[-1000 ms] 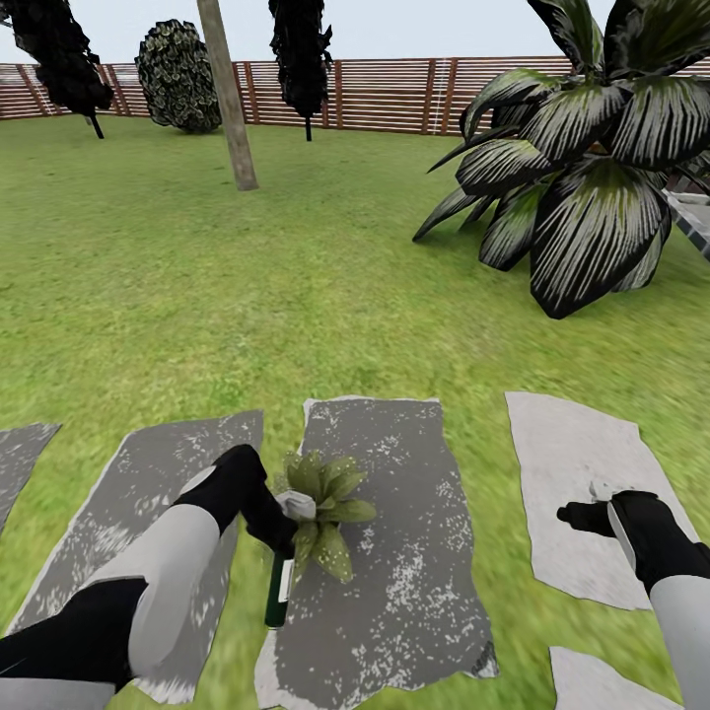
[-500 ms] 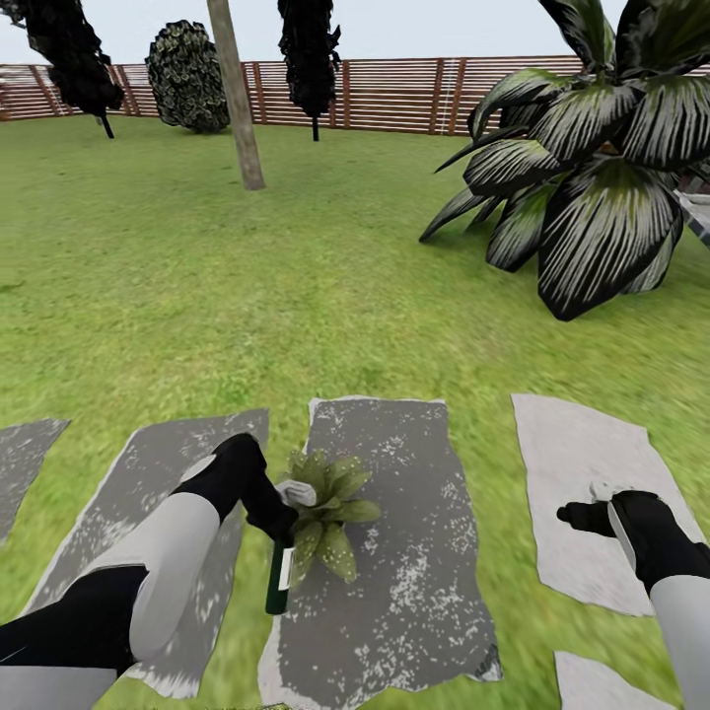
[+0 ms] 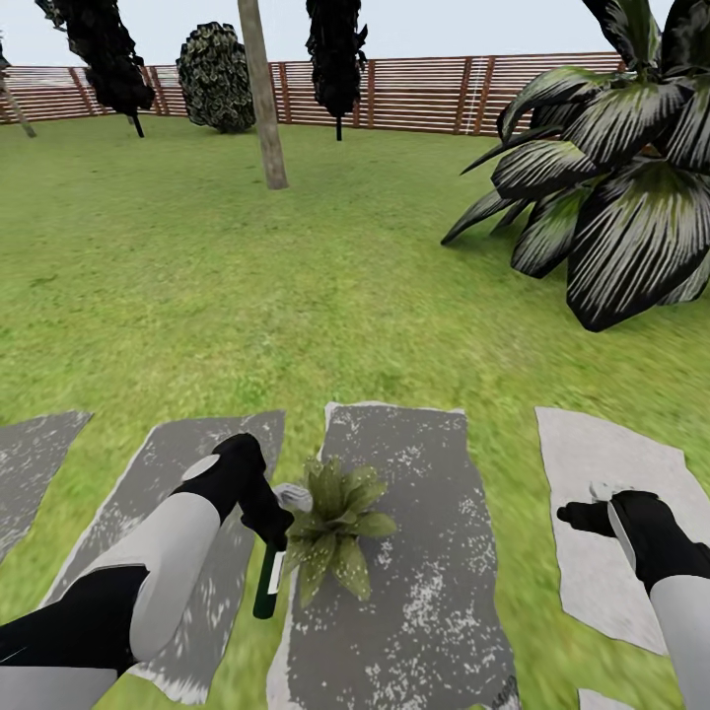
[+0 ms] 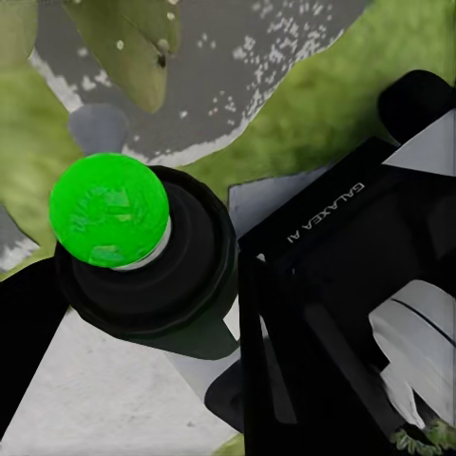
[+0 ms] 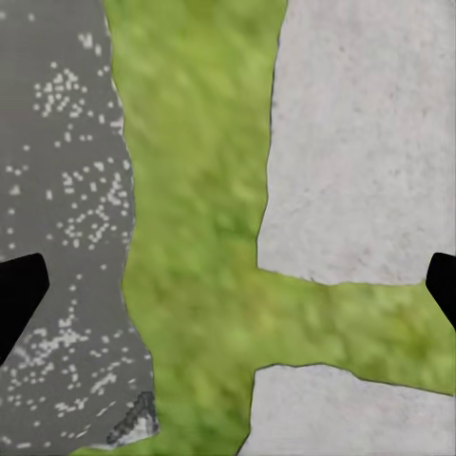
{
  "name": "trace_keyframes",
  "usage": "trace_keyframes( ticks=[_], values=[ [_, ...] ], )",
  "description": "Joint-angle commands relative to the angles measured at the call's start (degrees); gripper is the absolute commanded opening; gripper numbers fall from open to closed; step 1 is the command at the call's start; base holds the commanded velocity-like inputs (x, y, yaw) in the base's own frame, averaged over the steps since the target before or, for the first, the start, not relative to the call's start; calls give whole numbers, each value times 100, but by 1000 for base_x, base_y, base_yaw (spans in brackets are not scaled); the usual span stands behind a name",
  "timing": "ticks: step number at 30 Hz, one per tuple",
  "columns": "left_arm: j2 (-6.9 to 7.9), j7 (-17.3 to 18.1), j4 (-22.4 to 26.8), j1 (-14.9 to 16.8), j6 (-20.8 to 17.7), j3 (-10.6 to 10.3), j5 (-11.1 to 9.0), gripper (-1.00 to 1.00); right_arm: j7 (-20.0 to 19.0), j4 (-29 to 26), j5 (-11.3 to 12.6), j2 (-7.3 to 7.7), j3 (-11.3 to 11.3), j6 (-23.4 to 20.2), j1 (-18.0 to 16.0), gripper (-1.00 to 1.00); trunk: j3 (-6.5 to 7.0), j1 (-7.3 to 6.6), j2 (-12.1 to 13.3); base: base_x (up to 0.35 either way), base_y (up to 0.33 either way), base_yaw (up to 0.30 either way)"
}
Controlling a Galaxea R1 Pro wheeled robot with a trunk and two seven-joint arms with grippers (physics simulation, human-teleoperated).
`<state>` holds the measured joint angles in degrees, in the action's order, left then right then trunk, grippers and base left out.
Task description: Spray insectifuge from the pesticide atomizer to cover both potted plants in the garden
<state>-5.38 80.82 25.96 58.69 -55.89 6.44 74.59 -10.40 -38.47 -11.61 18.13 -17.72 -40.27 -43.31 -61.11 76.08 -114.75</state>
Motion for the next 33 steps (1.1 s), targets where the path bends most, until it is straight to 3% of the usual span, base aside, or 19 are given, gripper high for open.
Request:
trace_keyframes(
  ticks=[1,14,26,33],
  values=[
    [-7,49,6,3,-54,41,63,-100,-50,-10,-59,-3,-21,-22,-2,100,-4,0,-2,44,0,2],
    [-10,56,6,3,-54,32,63,-100,-45,-2,-60,-3,-13,-22,-4,100,-4,0,-2,5,0,165],
    [-16,56,-2,3,-54,28,57,-100,-43,6,-60,-3,-5,-16,-4,100,-4,0,-2,116,-20,7],
    [-13,56,-3,3,-54,31,56,-100,-42,7,-60,-5,-5,-16,-3,100,-4,0,-2,64,-231,0]
  ],
)
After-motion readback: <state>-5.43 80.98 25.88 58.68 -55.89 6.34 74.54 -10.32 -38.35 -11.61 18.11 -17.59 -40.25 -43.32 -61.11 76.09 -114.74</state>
